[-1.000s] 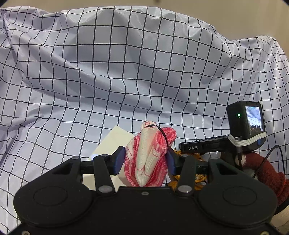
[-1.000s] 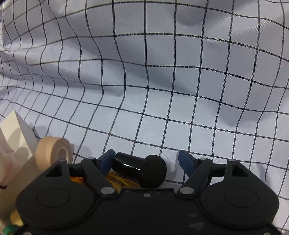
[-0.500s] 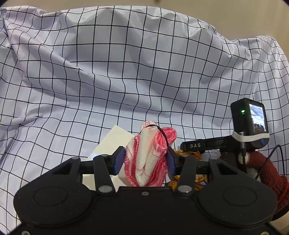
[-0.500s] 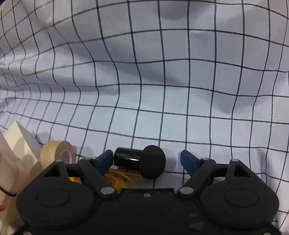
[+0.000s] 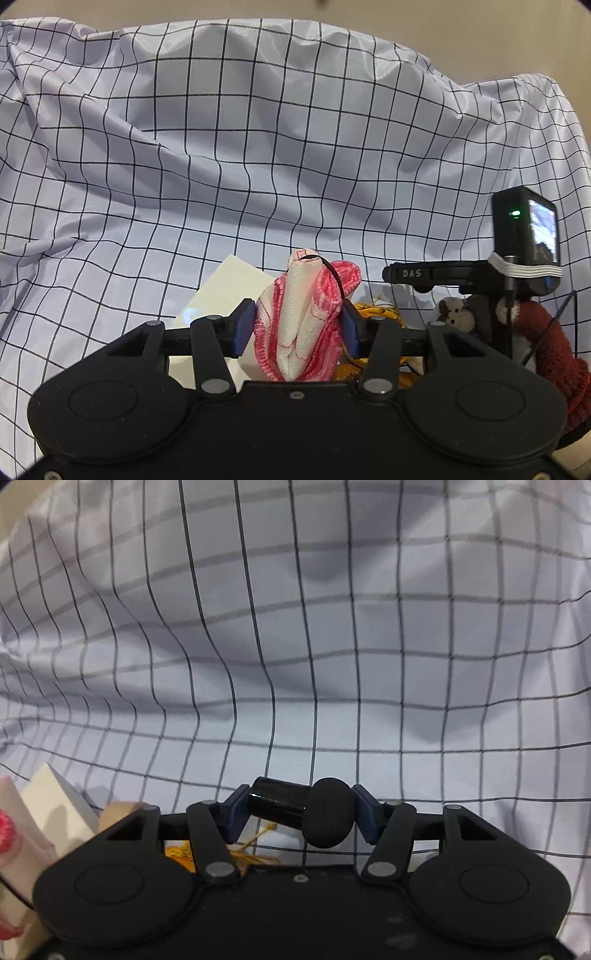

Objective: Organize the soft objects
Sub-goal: 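Carry the cloth and black cylinder over the basket with both grippers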

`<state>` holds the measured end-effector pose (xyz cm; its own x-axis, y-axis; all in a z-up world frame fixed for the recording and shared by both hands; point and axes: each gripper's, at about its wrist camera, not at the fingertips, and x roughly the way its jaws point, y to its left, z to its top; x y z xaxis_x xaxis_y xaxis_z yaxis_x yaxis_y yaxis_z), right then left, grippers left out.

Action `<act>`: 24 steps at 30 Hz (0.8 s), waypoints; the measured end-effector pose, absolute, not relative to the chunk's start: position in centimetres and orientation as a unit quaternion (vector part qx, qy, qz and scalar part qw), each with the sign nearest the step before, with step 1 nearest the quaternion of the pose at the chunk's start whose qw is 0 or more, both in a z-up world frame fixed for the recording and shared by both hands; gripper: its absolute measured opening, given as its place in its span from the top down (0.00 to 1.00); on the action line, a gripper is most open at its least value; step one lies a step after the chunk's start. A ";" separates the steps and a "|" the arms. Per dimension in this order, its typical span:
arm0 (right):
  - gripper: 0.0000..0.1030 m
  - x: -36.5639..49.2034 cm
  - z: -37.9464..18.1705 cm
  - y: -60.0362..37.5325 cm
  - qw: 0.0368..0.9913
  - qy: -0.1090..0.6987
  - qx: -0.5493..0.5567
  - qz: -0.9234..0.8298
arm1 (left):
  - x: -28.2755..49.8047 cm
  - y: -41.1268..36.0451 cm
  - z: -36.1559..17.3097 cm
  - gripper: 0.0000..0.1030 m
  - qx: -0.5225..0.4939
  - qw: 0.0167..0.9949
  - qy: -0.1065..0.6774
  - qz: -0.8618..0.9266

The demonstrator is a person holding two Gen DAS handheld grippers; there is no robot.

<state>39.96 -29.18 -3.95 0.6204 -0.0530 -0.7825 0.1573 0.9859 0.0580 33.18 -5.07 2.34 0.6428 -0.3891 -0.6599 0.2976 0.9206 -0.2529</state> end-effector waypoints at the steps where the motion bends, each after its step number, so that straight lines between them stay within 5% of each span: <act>1: 0.44 39.3 -3.2 -28.9 0.901 0.424 0.063 -0.059 | 33.0 -5.1 2.5 0.54 -0.061 0.905 0.376 -0.191; 12: 0.44 28.3 4.1 -27.3 0.940 0.331 0.079 -0.035 | 27.9 -4.1 4.9 0.54 -0.060 0.902 0.370 -0.215; 24: 0.44 15.0 5.9 -24.2 0.954 0.288 0.087 -0.004 | 20.0 -2.1 5.2 0.54 -0.054 0.891 0.387 -0.234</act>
<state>15.02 -24.22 5.90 0.8346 0.0427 -0.5492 0.0572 0.9849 0.1634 20.00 -2.07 5.24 0.5921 -0.4577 -0.6633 0.3743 0.8851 -0.2767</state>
